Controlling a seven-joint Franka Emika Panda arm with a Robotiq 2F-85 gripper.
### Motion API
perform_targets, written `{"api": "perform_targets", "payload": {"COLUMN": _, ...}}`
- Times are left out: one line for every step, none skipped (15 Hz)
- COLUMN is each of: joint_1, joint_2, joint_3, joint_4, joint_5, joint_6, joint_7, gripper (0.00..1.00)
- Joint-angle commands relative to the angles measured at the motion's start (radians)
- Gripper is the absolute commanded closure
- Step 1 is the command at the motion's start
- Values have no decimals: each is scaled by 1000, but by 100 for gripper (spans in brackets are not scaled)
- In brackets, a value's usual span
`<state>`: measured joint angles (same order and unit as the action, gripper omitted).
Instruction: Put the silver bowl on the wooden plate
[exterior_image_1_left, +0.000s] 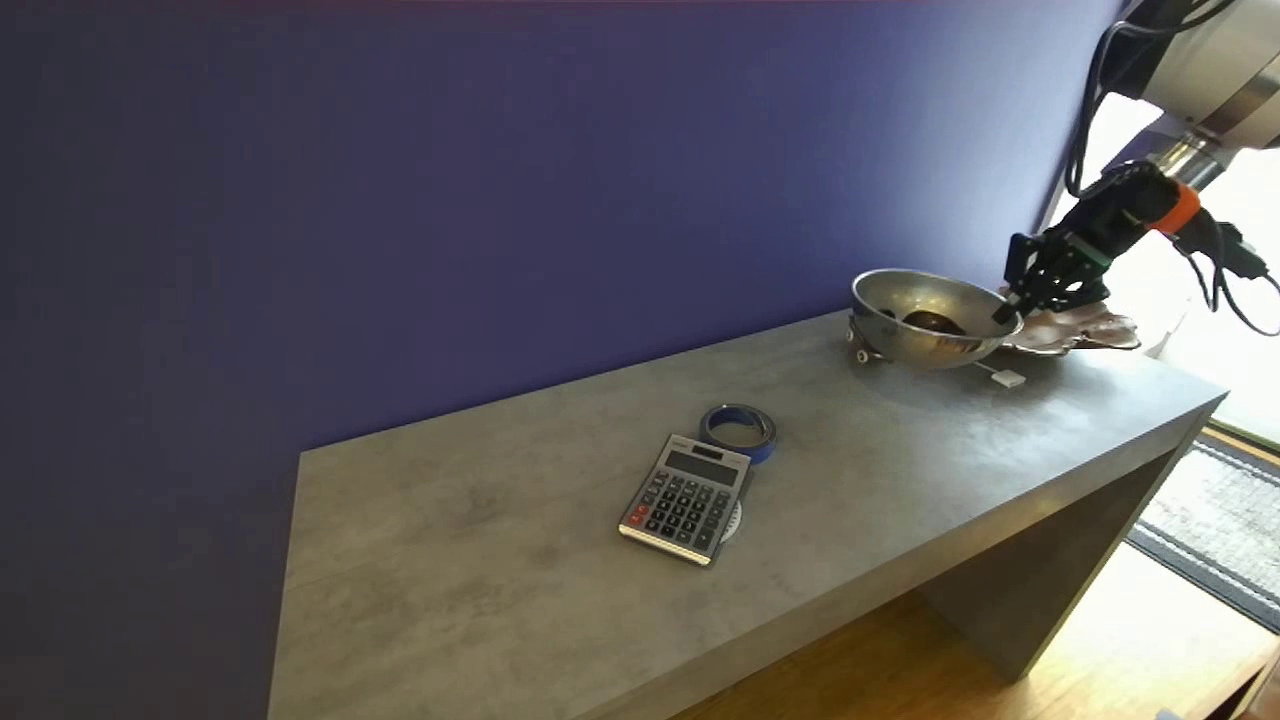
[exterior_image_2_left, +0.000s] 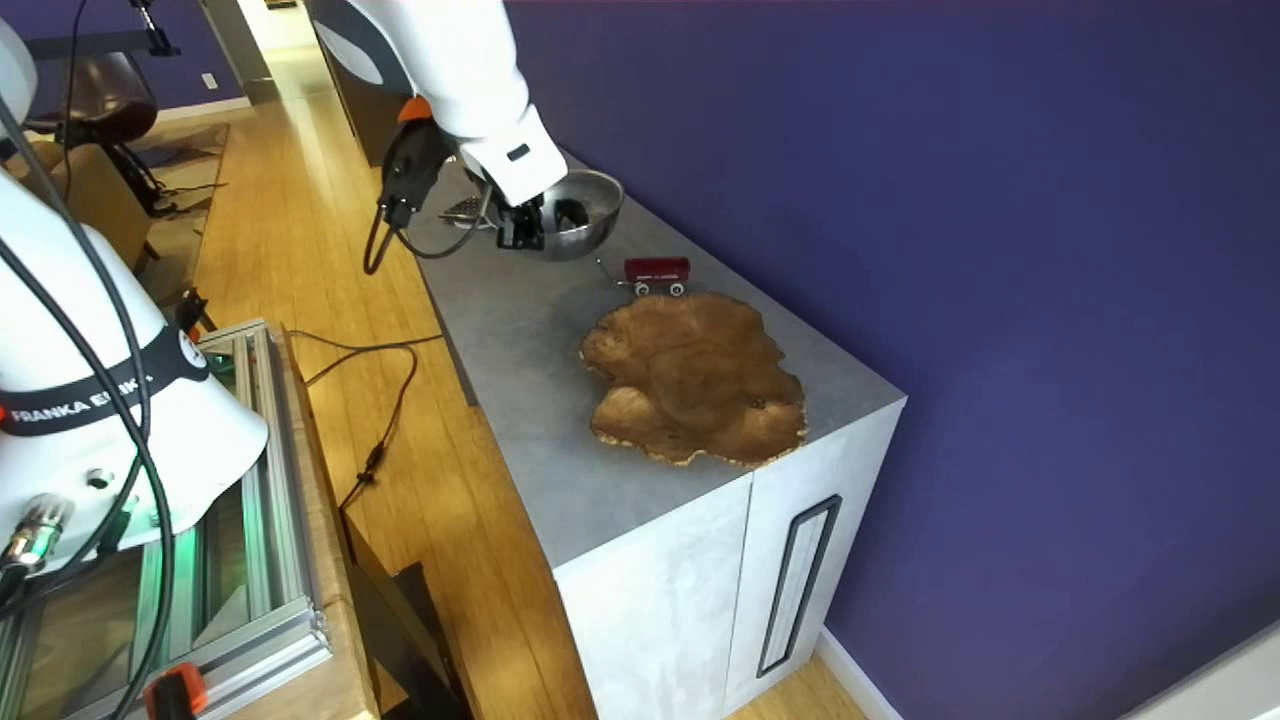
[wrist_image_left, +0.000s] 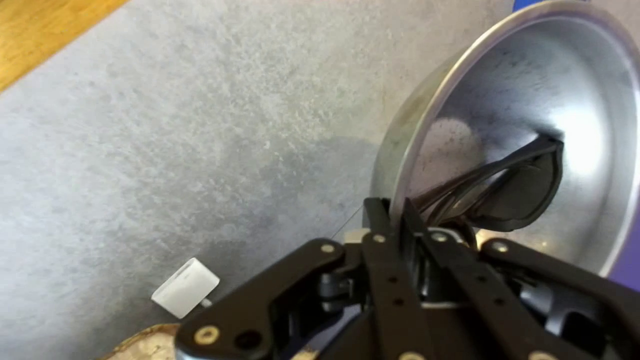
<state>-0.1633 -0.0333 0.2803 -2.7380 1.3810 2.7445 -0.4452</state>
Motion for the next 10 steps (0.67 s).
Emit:
{"api": "perform_targets", "payload": {"joint_1": 7, "joint_2": -99, "joint_3": 18, "joint_4": -26, "joint_5": 30, "joint_6": 65, "joint_7": 36, "gripper": 98}}
{"api": "perform_targets", "payload": {"joint_1": -6, "joint_2": -118, "joint_3": 17, "joint_4": -37, "joint_5": 3, "joint_6": 80, "joint_7": 83, "gripper": 98}}
{"api": "perform_targets", "payload": {"joint_1": -16, "joint_2": -123, "joint_3": 14, "joint_4": -34, "joint_5": 4, "joint_6": 91, "joint_7": 102, "gripper": 98}}
{"api": "perform_targets", "payload": {"joint_1": -30, "joint_2": -118, "joint_3": 5, "joint_4": -29, "joint_5": 11, "joint_6": 106, "joint_7": 132, "gripper": 98}}
{"api": "perform_targets", "payload": {"joint_1": -38, "joint_2": -105, "joint_3": 4, "joint_4": -25, "joint_5": 17, "joint_6": 125, "joint_7": 169, "gripper": 98}}
{"api": "perform_targets", "payload": {"joint_1": -53, "joint_2": -87, "joint_3": -2, "joint_4": -24, "joint_5": 8, "joint_6": 128, "joint_7": 210, "gripper": 98}}
{"api": "perform_targets", "payload": {"joint_1": -28, "joint_2": -91, "joint_3": 2, "joint_4": -25, "joint_5": 10, "joint_6": 115, "joint_7": 147, "gripper": 91}}
{"api": "perform_targets", "payload": {"joint_1": -40, "joint_2": -86, "joint_3": -1, "joint_4": -25, "joint_5": 10, "joint_6": 119, "joint_7": 167, "gripper": 91}}
{"api": "perform_targets", "payload": {"joint_1": -49, "joint_2": -81, "joint_3": -3, "joint_4": -25, "joint_5": 10, "joint_6": 119, "joint_7": 175, "gripper": 98}}
{"api": "perform_targets", "payload": {"joint_1": -51, "joint_2": -80, "joint_3": -14, "joint_4": -4, "joint_5": 63, "joint_6": 99, "joint_7": 112, "gripper": 98}}
